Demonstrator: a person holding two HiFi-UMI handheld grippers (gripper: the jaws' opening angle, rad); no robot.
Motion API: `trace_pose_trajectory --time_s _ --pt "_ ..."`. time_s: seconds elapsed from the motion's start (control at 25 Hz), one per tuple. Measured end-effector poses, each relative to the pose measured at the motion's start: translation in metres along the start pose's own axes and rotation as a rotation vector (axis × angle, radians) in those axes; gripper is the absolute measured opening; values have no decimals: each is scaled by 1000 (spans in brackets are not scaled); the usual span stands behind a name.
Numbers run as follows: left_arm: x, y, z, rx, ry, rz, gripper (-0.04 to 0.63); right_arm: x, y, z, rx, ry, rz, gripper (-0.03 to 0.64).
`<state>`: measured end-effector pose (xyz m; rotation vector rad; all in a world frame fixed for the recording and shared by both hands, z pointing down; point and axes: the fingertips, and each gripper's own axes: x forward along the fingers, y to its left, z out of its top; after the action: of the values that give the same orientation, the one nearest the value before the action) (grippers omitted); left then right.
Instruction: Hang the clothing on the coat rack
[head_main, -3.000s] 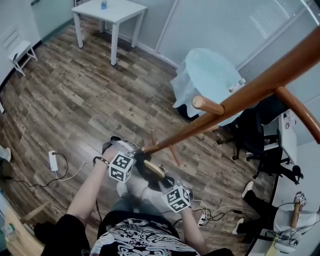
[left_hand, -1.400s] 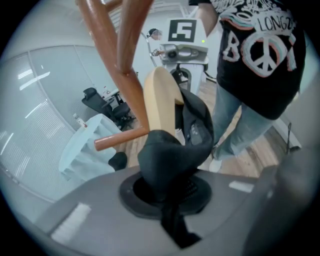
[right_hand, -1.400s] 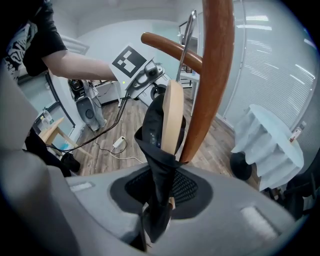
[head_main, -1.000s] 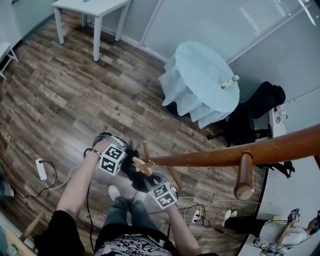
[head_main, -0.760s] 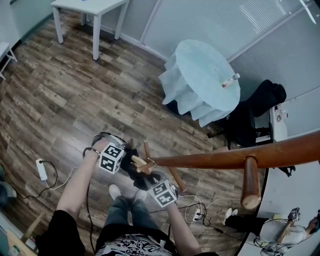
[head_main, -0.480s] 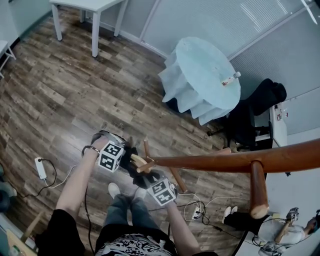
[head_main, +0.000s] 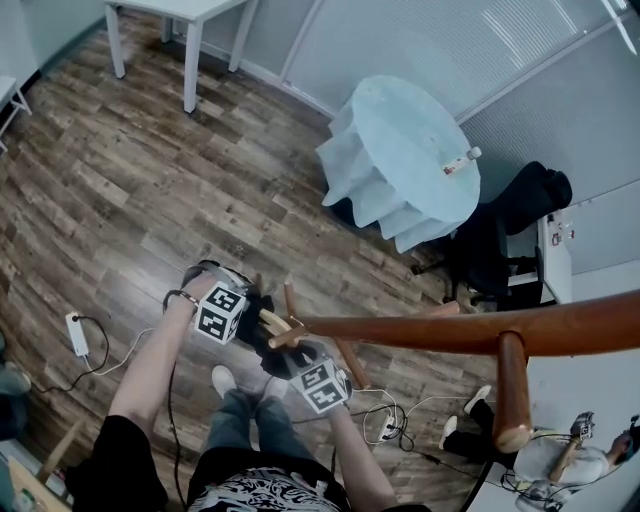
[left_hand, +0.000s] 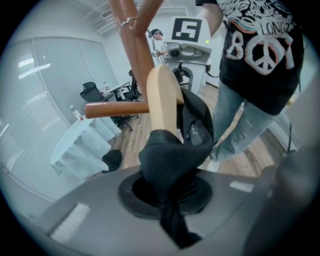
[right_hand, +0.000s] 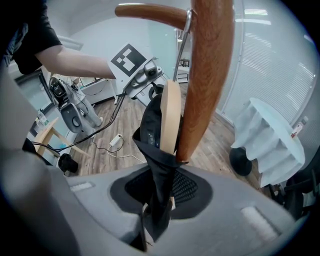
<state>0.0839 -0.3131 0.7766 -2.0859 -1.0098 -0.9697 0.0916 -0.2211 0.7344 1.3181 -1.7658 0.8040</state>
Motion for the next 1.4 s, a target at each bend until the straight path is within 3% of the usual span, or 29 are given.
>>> trace_pose_trajectory --time_s 0.68,0.88,1.0,1.4 --pt "7 7 0 -11 16 43 17 -1 -15 -6 -38 48 -101 74" --pt "7 11 0 -30 19 79 85 -2 -17 -9 -30 46 -120 78" --pt "8 9 -2 -29 28 82 104 -1 -18 -13 -18 50 -133 115" --pt "0 7 -3 -33 53 91 146 -9 -17 -13 -10 46 -150 143"
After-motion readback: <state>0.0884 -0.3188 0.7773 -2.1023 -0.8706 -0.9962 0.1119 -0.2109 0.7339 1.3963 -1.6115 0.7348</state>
